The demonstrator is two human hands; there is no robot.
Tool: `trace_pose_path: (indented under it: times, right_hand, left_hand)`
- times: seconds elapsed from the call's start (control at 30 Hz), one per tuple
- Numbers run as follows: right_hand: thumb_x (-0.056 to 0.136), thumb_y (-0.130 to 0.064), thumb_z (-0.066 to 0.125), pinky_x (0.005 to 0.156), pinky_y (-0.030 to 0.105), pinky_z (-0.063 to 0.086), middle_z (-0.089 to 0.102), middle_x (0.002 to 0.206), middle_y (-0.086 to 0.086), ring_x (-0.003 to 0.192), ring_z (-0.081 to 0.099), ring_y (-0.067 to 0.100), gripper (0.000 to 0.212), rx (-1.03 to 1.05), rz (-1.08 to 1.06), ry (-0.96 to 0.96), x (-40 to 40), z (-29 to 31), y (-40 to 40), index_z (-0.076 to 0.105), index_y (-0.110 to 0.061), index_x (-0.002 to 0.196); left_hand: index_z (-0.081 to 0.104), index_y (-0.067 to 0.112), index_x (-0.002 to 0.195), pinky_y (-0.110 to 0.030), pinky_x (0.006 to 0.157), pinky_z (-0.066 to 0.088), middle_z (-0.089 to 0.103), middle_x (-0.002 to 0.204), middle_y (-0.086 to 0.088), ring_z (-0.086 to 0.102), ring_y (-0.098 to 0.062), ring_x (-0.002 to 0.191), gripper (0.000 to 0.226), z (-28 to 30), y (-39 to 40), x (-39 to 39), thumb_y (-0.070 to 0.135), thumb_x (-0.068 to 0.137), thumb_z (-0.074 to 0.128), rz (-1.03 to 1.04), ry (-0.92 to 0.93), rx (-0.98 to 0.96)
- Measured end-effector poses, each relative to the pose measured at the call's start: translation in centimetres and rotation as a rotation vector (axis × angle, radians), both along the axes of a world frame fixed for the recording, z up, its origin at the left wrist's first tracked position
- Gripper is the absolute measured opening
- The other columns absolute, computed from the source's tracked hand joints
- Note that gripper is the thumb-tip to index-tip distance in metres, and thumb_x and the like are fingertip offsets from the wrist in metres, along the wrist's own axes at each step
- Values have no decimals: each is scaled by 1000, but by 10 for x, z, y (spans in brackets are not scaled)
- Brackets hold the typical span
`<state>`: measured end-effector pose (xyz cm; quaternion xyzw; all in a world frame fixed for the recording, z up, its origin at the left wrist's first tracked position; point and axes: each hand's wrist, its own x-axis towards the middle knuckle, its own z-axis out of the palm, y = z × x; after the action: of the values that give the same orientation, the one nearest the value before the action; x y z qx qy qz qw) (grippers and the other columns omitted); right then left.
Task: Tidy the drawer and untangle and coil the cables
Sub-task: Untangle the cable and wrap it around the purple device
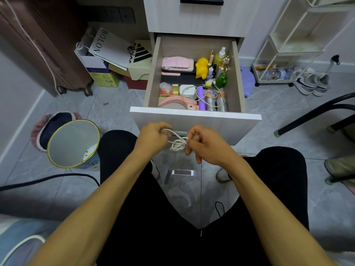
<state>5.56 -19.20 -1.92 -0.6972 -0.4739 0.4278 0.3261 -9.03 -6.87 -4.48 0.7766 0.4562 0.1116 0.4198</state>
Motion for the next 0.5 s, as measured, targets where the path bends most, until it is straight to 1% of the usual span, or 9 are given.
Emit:
trace_pose_path:
  times: [0.03, 0.07, 0.1, 0.17, 0.23, 0.3, 0.37, 0.43, 0.5]
  right_hand:
    - [96, -12, 51, 55, 30, 52, 73, 74, 0, 47, 60, 18, 7, 1, -3, 2, -1, -1, -1, 54, -12, 90]
    - [96, -11, 51, 55, 30, 52, 73, 73, 0, 47, 59, 18, 6, 5, -15, 6, -1, -2, -1, 55, -11, 90]
    - [95, -11, 51, 54, 30, 52, 73, 72, 0, 47, 59, 19, 6, 12, -31, 5, -1, -3, -1, 55, -10, 90]
    - [95, -10, 51, 53, 30, 52, 72, 72, -1, 47, 59, 20, 6, 18, -45, -11, 1, -2, -3, 56, -9, 90]
    - [96, -10, 50, 51, 25, 49, 73, 74, 0, 49, 60, 22, 7, 13, -47, -9, 3, -1, -4, 55, -9, 90]
    - [96, -11, 49, 47, 20, 44, 73, 76, 1, 51, 62, 24, 8, -6, -63, 13, 6, 0, -5, 54, -7, 91]
    - [95, -11, 48, 47, 20, 43, 73, 77, 2, 52, 64, 26, 8, -21, -74, 22, 9, 0, -8, 53, -6, 92]
    - [94, -11, 48, 47, 23, 43, 73, 77, 3, 53, 65, 26, 7, -18, -77, 22, 11, -2, -9, 52, -7, 91]
    - [95, -10, 48, 48, 25, 44, 72, 75, 4, 53, 65, 25, 6, -21, -85, 43, 11, -3, -10, 52, -7, 92]
  left_hand:
    - [69, 19, 114, -33, 82, 54, 72, 110, -4, 66, -20, 98, 30, 1, -2, -2, 5, 90, 57, -178, 65, 150]
    - [68, 22, 118, -36, 84, 53, 70, 113, -1, 64, -20, 101, 32, 2, -4, -2, 10, 90, 57, -357, 84, 251]
    - [69, 25, 116, -38, 80, 54, 71, 108, 0, 64, -21, 96, 30, 6, -5, -1, 17, 91, 54, -490, 88, 303]
    - [73, 27, 108, -40, 71, 54, 73, 99, 0, 65, -23, 87, 27, 16, -6, 1, 29, 93, 50, -586, 137, 383]
    - [75, 25, 107, -41, 74, 54, 74, 99, -1, 66, -26, 90, 22, 14, -3, 1, 27, 95, 56, -527, 181, 436]
    - [76, 24, 97, -41, 75, 55, 74, 91, -2, 65, -27, 87, 17, 11, 5, -2, 20, 92, 60, -275, 128, 373]
    - [73, 21, 89, -39, 72, 54, 72, 84, -3, 64, -28, 82, 17, 5, 17, -8, 16, 92, 57, -40, 127, 289]
    - [69, 19, 103, -39, 75, 52, 71, 96, -6, 63, -31, 91, 16, 2, 16, -8, 17, 95, 55, -86, 224, 346]
    - [58, 23, 129, -41, 91, 51, 64, 124, -3, 59, -26, 113, 36, 2, 6, -3, 19, 94, 59, -336, 164, 364]
